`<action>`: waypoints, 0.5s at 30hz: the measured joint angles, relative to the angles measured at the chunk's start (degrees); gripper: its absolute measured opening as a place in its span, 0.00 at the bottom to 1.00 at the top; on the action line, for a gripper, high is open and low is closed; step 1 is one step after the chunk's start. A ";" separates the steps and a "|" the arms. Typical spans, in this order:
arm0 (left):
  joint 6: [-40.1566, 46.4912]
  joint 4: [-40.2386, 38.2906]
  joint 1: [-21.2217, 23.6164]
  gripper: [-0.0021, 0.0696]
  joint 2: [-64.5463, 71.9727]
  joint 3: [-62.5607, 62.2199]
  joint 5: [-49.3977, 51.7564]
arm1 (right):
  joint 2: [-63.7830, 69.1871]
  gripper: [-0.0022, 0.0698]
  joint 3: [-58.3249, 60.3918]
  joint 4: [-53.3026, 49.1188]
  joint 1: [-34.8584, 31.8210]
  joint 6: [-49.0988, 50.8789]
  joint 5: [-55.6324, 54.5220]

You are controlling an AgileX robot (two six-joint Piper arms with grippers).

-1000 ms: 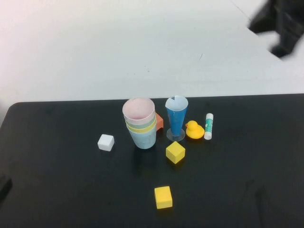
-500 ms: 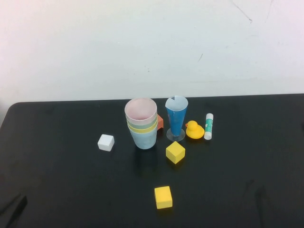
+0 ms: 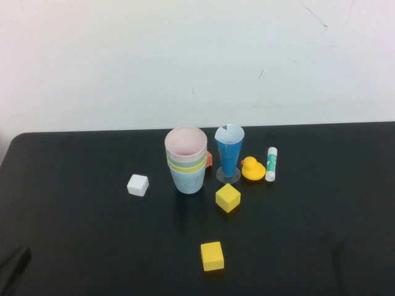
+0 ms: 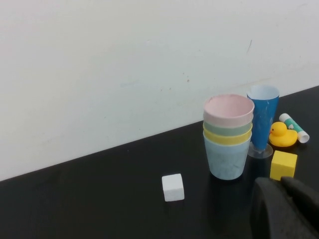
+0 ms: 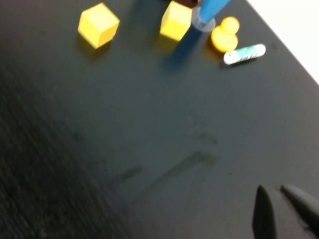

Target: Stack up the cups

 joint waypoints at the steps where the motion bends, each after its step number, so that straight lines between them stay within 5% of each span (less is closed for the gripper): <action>1: 0.00 0.00 0.00 0.03 0.00 0.00 0.00 | -1.16 0.04 0.62 0.00 0.00 0.00 0.54; 15: 0.00 0.00 0.00 0.03 0.00 0.00 1.70 | -3.27 0.04 2.00 0.00 0.00 0.00 1.72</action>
